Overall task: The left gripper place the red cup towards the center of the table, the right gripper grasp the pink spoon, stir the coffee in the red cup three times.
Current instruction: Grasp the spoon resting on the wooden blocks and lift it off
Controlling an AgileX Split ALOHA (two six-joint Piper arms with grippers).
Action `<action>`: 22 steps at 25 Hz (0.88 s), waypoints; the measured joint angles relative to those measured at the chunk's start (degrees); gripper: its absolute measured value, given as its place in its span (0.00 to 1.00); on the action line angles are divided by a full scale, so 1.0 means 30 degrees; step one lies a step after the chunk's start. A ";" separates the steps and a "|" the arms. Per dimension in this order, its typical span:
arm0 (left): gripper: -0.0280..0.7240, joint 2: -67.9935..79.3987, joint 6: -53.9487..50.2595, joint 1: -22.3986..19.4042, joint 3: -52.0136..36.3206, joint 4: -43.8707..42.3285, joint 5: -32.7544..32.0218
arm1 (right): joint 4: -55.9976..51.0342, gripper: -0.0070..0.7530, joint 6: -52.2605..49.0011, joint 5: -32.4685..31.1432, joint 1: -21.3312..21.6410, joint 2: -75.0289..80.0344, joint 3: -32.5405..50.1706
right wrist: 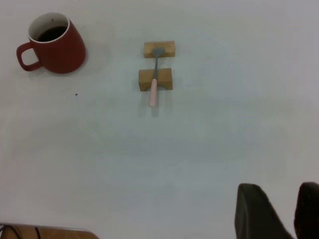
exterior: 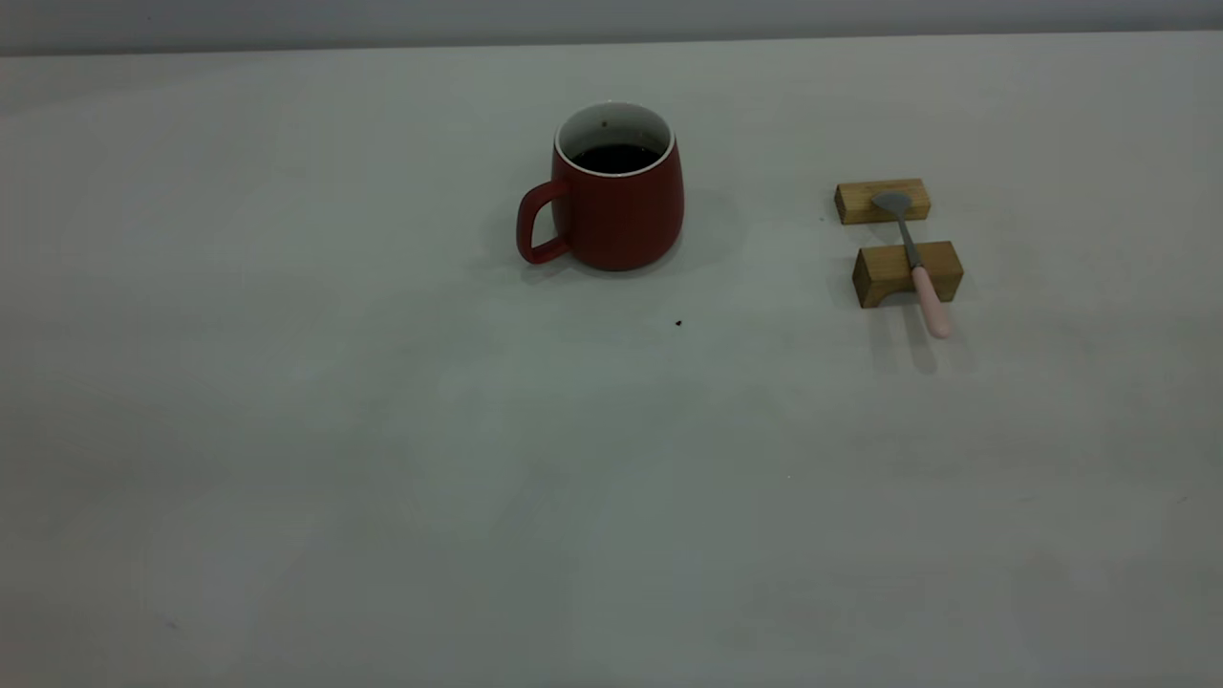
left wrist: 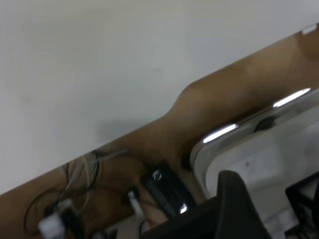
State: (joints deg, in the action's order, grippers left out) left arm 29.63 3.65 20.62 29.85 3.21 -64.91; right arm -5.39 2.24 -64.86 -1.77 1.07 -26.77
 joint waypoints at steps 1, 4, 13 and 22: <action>0.63 -0.0670 0.0026 0.0000 -0.0403 0.0211 0.0080 | 0.0000 0.32 0.0000 0.0000 0.0000 0.0000 0.0000; 0.63 -0.2889 0.0062 0.0000 -0.0656 0.0516 0.0267 | 0.0000 0.32 0.0000 0.0000 0.0000 0.0000 0.0000; 0.63 -0.8246 0.0080 -0.0406 -0.0656 0.0520 0.0285 | 0.0000 0.32 0.0000 0.0000 0.0000 0.0000 0.0000; 0.63 -1.0237 0.0115 -0.5175 -0.0656 0.0571 0.0049 | -0.0234 0.34 -0.0868 0.2022 0.0000 0.1866 -0.0257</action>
State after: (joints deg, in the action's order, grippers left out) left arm -1.08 3.99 5.10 27.88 4.92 -64.76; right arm -6.09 -0.37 -58.79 -1.77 6.67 -27.54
